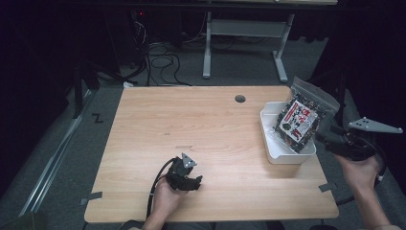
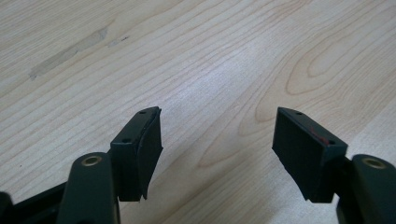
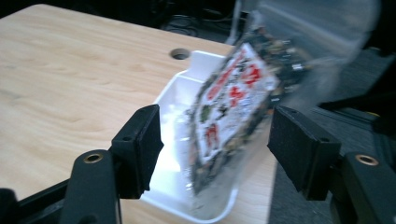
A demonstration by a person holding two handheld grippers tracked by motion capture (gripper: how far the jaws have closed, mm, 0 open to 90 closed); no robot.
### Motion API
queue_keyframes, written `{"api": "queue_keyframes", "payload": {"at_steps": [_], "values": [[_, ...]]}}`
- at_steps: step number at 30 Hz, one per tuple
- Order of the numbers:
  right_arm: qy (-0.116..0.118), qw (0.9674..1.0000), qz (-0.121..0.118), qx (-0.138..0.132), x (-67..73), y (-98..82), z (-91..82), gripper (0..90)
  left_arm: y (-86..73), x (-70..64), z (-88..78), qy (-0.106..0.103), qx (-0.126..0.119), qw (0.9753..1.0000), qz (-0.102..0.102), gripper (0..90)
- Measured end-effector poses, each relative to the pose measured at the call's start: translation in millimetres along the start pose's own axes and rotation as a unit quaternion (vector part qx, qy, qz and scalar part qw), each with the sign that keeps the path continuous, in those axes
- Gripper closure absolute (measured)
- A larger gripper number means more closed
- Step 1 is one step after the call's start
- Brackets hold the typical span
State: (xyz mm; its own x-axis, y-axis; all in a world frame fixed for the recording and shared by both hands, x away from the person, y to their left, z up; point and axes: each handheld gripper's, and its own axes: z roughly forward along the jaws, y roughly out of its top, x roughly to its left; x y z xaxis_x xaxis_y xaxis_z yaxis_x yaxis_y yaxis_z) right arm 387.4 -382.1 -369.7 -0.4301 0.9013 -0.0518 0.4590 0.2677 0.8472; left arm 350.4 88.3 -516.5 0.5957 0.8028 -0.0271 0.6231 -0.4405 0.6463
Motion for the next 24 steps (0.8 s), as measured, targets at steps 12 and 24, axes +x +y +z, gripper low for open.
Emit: {"api": "queue_keyframes", "payload": {"at_steps": [12, 24], "values": [[0.062, 0.9977, -0.027, 0.003, 48.1, -29.6, 8.1, 35.1, 1.1, -4.2, -2.0, -0.004, -0.005, 1.0, 0.007, 33.0], [0.115, 0.9915, -0.059, 0.019, 89.7, -48.6, 23.6, 32.4, 1.8, -4.5, -3.2, -0.006, -0.008, 0.9999, 0.007, 32.9]]}}
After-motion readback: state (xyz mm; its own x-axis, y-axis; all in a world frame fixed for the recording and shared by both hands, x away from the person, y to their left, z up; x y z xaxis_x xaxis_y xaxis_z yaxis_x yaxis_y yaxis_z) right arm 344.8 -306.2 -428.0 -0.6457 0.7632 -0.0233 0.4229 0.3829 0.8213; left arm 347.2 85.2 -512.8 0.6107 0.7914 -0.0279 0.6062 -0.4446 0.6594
